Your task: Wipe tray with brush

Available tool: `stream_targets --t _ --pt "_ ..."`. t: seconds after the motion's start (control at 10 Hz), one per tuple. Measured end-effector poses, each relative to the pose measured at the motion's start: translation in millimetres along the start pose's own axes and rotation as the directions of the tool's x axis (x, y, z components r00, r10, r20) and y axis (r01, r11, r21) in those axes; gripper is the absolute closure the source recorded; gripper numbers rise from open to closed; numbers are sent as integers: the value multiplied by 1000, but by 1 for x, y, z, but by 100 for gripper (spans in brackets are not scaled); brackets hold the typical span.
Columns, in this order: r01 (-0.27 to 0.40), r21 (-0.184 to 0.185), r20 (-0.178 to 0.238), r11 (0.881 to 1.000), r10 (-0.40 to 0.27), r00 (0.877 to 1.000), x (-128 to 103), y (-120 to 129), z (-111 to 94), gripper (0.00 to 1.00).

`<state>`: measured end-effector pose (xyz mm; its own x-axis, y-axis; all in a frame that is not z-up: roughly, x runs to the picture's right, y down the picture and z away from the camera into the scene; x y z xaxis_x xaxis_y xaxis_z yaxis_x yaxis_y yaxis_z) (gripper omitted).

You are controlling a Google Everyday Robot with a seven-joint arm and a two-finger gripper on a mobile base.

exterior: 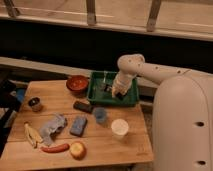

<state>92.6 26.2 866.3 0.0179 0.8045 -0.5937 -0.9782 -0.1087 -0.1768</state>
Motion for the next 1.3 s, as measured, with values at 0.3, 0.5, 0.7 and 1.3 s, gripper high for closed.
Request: stream_targets --t 0.3,0.5,0.7,1.3 --pt "27 2 20 1000 -27 999 -34 20 7 100" --pt "80 -7 13 997 -80 997 -35 46 12 100" --pt "112 -11 6 994 -112 994 -19 60 12 100" --pt "14 32 0 999 -14 1000 9 4 -2 100"
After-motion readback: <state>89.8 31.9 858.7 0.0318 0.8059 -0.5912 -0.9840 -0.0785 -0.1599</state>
